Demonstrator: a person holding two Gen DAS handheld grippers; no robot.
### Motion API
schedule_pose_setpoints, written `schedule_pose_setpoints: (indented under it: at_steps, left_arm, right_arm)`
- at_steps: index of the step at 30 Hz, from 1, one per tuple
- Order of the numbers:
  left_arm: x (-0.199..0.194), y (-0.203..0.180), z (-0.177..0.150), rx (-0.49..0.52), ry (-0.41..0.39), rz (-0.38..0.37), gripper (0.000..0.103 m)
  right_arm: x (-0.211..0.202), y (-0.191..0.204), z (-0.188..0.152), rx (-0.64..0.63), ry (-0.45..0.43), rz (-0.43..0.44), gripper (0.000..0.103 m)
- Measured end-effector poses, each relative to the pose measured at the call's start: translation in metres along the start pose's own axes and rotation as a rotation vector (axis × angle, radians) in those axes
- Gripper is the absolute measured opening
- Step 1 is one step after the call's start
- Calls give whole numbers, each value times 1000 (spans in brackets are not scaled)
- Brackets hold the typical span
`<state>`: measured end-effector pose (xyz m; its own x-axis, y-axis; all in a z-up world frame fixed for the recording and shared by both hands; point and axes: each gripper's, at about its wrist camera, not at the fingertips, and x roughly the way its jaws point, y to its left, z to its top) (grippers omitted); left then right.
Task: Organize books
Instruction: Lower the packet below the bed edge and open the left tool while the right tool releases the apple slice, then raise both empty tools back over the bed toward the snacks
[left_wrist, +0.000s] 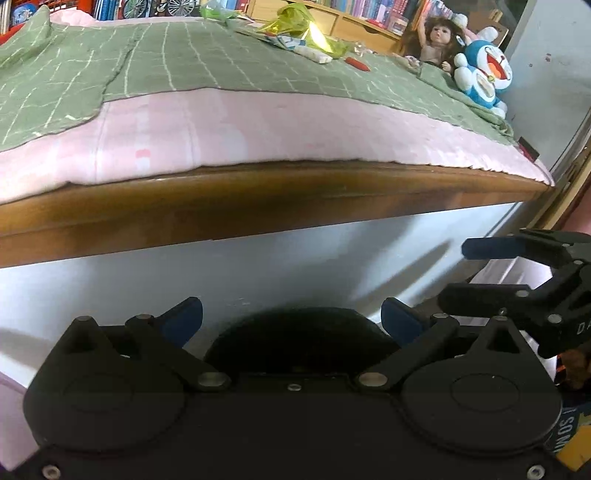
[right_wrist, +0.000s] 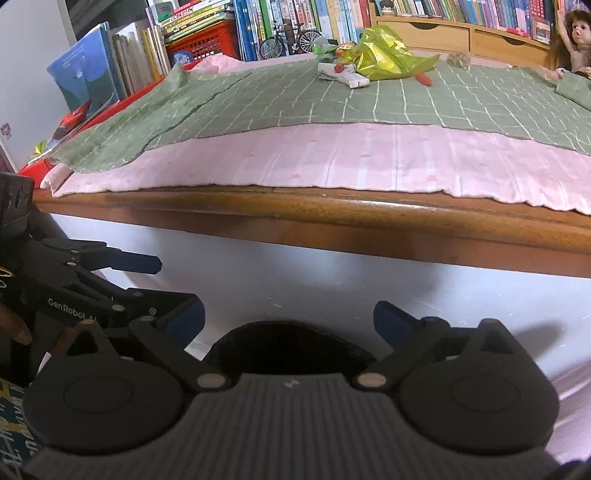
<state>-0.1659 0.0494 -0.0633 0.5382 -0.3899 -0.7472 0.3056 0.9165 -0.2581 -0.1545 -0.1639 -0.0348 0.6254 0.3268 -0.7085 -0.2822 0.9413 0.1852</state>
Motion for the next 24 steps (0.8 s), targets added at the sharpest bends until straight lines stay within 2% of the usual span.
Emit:
schedule_pose_setpoints:
  at_steps: [9, 24]
  left_arm:
    - [1, 2, -2, -4, 8, 3, 103]
    - [-5, -5, -2, 16, 2, 2, 103]
  right_arm:
    - [1, -8, -4, 52, 25, -1, 103]
    - [1, -8, -2, 48, 37, 6, 103]
